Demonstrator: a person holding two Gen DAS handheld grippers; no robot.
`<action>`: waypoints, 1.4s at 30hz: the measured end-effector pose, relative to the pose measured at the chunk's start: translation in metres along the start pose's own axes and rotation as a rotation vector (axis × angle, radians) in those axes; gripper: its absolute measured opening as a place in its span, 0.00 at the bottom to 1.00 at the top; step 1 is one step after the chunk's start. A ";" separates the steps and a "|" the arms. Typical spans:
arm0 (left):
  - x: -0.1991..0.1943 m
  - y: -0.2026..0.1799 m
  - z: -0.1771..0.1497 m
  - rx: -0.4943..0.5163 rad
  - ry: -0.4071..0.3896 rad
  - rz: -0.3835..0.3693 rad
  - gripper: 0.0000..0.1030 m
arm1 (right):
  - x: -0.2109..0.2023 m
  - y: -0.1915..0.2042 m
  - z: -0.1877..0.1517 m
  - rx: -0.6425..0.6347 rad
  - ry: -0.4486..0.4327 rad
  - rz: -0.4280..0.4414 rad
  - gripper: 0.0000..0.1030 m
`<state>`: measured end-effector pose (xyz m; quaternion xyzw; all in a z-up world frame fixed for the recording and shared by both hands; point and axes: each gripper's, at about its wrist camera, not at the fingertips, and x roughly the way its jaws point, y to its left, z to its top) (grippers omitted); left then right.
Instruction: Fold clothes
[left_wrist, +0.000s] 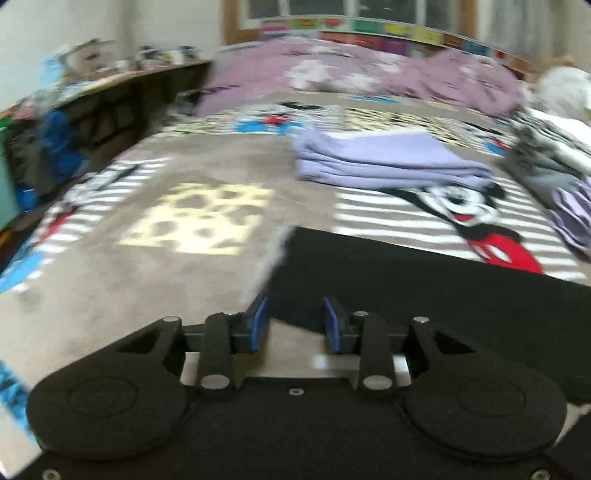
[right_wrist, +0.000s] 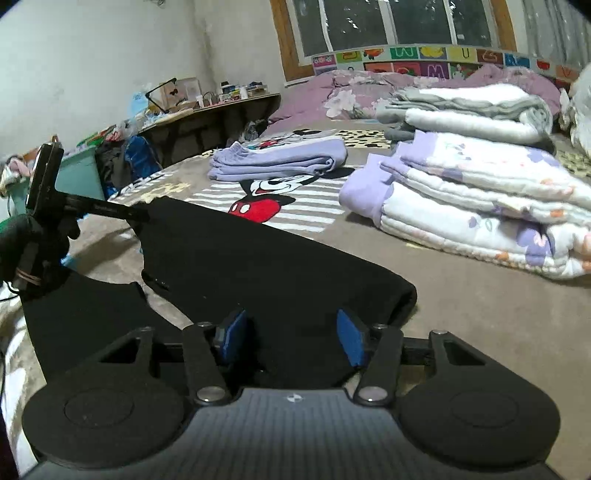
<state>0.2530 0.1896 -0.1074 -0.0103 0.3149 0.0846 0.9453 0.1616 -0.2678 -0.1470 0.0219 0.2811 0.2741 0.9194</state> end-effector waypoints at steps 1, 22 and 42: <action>-0.006 0.006 0.001 -0.027 -0.009 0.020 0.30 | -0.002 0.003 -0.001 -0.011 -0.003 -0.008 0.55; -0.185 0.038 -0.110 0.323 -0.075 0.155 0.47 | -0.102 0.080 -0.029 -0.382 -0.072 -0.005 0.58; -0.154 0.000 -0.195 1.056 -0.176 0.254 0.49 | -0.085 0.120 -0.099 -0.981 -0.009 -0.186 0.56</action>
